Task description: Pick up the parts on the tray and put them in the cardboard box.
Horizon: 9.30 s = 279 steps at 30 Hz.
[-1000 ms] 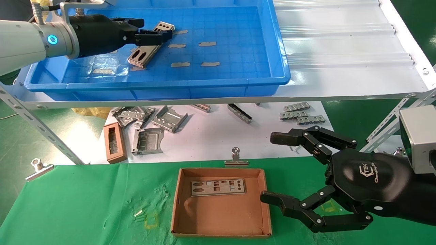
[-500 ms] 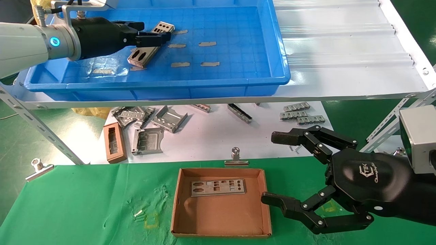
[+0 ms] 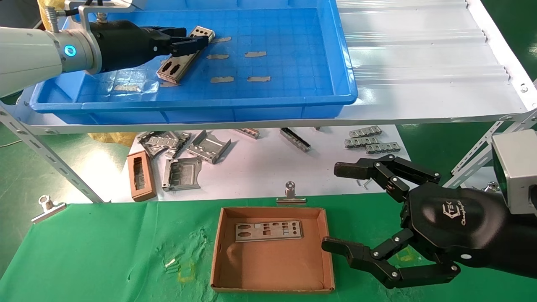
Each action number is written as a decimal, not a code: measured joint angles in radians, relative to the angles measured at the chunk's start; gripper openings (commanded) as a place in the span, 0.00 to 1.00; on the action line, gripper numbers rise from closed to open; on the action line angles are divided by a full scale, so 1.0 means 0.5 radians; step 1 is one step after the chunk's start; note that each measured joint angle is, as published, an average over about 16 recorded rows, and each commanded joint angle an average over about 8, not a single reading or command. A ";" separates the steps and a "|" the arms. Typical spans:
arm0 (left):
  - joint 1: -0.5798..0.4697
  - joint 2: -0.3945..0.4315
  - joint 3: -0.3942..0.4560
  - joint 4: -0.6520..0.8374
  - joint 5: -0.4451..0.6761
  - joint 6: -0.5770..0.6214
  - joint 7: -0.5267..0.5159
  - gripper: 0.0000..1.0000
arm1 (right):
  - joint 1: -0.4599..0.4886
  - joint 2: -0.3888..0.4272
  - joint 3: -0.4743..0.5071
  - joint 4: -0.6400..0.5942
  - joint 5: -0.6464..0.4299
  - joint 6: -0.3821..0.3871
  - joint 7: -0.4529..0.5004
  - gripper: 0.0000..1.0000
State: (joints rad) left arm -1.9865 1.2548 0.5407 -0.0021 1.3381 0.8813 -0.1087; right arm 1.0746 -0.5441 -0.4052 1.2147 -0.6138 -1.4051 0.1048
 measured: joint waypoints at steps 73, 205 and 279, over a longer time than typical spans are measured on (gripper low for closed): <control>0.414 -0.594 0.218 -1.133 -0.590 1.445 0.026 0.00 | 0.000 0.000 0.000 0.000 0.000 0.000 0.000 1.00; 1.771 -1.202 -0.450 -2.433 -1.184 1.222 -0.070 1.00 | -0.001 0.000 0.000 -0.001 0.000 0.000 0.000 1.00; 1.822 -1.283 -0.519 -2.557 -1.214 1.228 -0.153 1.00 | -0.001 0.001 0.000 -0.001 0.000 0.001 0.000 1.00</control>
State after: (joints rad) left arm -1.0756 0.6132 0.2814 -1.2806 0.7314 1.4951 -0.1853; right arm 1.0740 -0.5438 -0.4051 1.2140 -0.6137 -1.4047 0.1047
